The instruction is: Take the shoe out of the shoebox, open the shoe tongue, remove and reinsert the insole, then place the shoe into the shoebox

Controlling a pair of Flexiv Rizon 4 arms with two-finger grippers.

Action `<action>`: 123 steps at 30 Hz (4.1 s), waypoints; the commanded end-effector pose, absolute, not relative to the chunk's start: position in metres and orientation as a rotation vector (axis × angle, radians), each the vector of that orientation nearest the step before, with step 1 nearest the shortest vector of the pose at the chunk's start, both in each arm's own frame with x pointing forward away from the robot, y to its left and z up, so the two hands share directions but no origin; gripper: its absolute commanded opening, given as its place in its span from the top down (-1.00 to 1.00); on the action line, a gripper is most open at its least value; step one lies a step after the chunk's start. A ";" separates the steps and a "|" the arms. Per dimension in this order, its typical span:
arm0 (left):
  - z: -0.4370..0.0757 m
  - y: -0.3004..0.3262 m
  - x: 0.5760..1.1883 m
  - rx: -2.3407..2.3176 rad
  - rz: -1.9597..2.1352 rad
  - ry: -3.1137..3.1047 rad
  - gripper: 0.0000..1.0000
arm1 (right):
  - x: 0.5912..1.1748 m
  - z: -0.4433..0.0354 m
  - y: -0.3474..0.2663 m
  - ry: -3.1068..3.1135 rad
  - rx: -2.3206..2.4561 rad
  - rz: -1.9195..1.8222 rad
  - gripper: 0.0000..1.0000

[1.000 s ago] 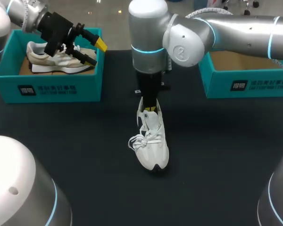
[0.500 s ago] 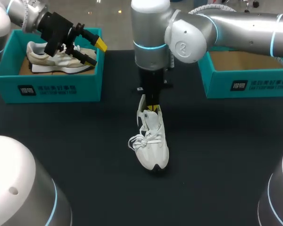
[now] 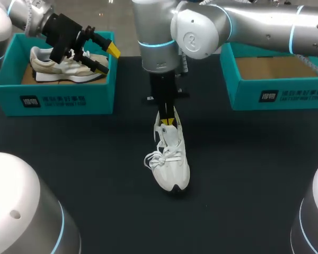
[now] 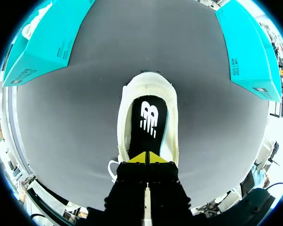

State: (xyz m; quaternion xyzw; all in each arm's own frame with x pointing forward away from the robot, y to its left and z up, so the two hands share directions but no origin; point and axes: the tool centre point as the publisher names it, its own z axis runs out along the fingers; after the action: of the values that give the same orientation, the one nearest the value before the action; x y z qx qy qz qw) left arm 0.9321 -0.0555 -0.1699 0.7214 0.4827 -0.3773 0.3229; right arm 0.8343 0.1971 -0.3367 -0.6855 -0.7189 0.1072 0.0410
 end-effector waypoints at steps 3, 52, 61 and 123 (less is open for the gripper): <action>-0.169 -0.055 0.932 1.897 -0.988 1.268 -1.00 | 0.839 -0.343 0.202 -2.177 -2.076 0.377 1.00; -0.169 -0.055 0.932 1.897 -0.988 1.268 -1.00 | 0.828 -0.337 0.193 -2.127 -2.101 0.406 -1.00; -0.169 -0.055 0.932 1.897 -0.988 1.268 -1.00 | 0.823 -0.338 0.190 -2.113 -2.112 0.410 -1.00; -0.169 -0.055 0.932 1.897 -0.988 1.268 -1.00 | 0.695 -0.255 0.190 -2.177 -2.221 0.349 1.00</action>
State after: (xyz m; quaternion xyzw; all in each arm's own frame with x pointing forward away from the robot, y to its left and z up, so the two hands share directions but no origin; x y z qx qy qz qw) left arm 0.9321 -0.0555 -0.1699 0.7214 0.4827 -0.3773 0.3229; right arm 0.6960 0.1904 -0.2526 -0.7086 -0.6960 0.1157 0.0070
